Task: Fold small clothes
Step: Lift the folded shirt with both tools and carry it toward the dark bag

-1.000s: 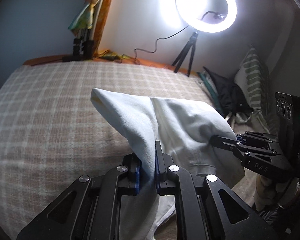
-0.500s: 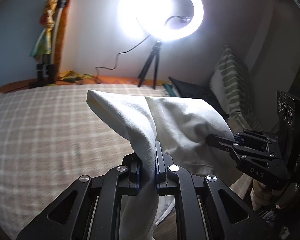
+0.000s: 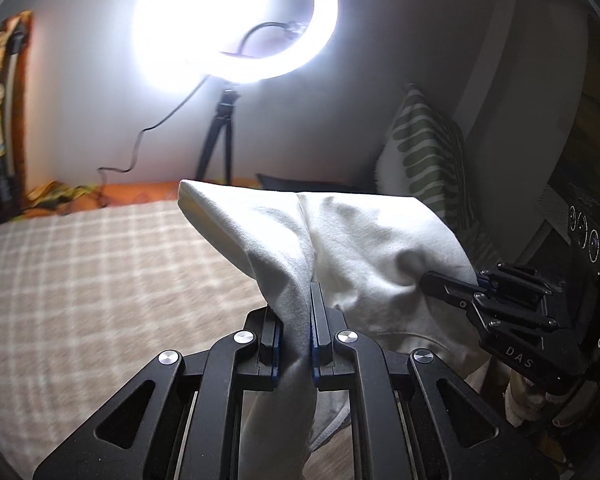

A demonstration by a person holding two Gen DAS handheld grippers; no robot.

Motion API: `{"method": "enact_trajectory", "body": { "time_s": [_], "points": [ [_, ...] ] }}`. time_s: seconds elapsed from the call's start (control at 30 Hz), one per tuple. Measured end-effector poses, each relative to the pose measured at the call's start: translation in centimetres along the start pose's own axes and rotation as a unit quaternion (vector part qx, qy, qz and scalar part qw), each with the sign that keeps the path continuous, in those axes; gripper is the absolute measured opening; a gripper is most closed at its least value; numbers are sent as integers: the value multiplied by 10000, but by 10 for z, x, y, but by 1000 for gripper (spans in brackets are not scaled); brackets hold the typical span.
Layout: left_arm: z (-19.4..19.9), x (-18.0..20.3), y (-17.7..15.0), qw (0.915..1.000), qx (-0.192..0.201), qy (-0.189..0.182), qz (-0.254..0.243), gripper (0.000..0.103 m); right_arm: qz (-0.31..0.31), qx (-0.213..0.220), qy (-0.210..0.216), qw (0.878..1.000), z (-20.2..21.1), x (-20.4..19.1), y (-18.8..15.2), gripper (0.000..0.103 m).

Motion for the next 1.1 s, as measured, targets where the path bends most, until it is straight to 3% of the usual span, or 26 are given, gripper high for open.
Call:
{"method": "enact_trajectory", "body": {
  "time_s": [0.5, 0.83, 1.1],
  "points": [
    [-74, 31, 50, 9996, 52, -149, -254, 9, -191, 89, -575, 9981, -34, 91, 17, 8],
    [-131, 33, 78, 9991, 96, -2, -411, 9, -39, 137, -1003, 9949, -83, 134, 40, 8],
    [-170, 33, 85, 9978, 1, 281, -596, 9, -119, 5, -1111, 9937, -129, 160, 46, 8]
  ]
}}
Point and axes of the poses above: each gripper's, at about its wrist camera, not at the fingertips, and z roughly against the way its jaws point, x to its right, y to its top, the point moved 1 cm from there along -z, roughly the way its jaws point, and after that the axes turned 5 degrees about -y, right-handed, at the moved point
